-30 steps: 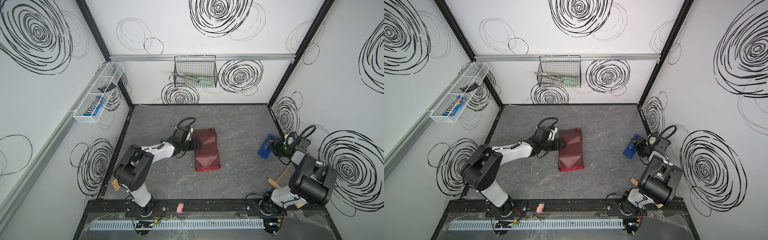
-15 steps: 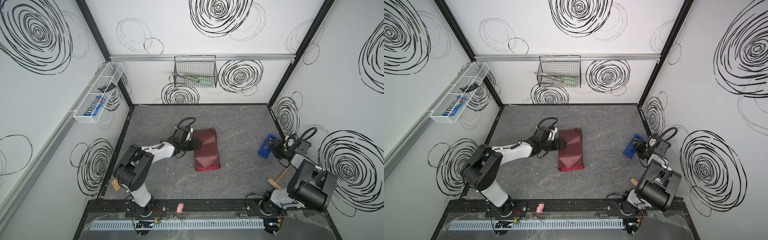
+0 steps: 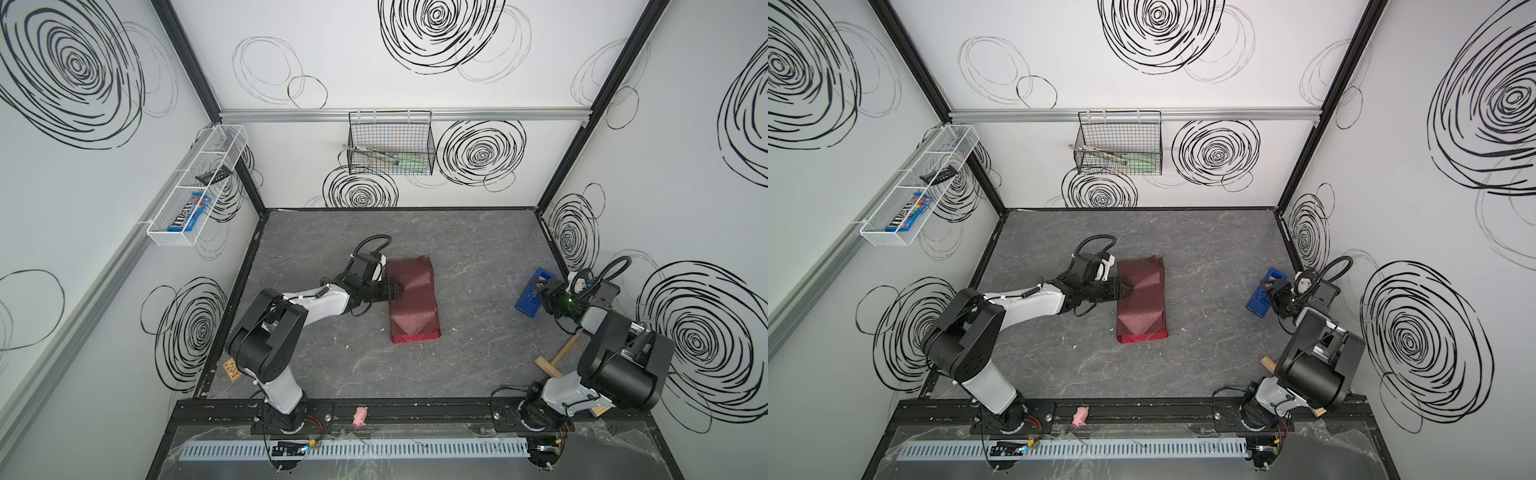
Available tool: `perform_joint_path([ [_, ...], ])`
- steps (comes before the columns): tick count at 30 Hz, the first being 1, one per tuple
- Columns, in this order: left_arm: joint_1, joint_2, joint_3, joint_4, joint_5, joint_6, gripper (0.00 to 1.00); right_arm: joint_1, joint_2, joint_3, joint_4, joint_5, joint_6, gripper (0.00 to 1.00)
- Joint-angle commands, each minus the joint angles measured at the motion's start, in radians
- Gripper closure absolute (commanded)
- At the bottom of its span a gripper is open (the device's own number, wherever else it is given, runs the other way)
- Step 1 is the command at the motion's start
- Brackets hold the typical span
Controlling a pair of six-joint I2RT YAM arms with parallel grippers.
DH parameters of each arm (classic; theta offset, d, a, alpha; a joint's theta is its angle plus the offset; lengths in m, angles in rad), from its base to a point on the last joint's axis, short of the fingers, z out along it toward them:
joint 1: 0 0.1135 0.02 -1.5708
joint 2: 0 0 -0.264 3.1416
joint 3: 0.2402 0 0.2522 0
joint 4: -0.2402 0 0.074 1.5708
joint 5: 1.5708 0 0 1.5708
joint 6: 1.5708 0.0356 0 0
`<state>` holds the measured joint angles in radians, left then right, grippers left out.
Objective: Wrap a gift box in wrapping paper
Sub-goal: Tear off the tape with the cutter.
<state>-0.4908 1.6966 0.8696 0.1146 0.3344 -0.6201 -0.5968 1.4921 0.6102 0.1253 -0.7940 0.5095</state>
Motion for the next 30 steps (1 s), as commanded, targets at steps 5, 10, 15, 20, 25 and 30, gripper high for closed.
perform_joint_path([
  [5,0.011,0.04,-0.034,-0.088,-0.07,0.016,0.36,-0.005,0.061,-0.027,0.026,-0.017,0.033,0.57],
  [10,0.012,0.038,-0.037,-0.087,-0.071,0.016,0.35,-0.009,0.068,-0.033,0.041,-0.02,0.047,0.62],
  [15,0.011,0.038,-0.034,-0.088,-0.069,0.014,0.35,-0.008,0.09,-0.042,0.059,-0.016,0.068,0.67],
  [20,0.012,0.038,-0.034,-0.089,-0.069,0.014,0.35,-0.008,0.117,-0.053,0.095,-0.025,0.088,0.7],
  [25,0.012,0.038,-0.034,-0.09,-0.068,0.014,0.35,-0.008,0.12,-0.068,0.125,-0.033,0.11,0.77],
  [30,0.012,0.04,-0.035,-0.085,-0.068,0.013,0.35,-0.009,0.091,-0.073,0.144,-0.047,0.121,0.9],
])
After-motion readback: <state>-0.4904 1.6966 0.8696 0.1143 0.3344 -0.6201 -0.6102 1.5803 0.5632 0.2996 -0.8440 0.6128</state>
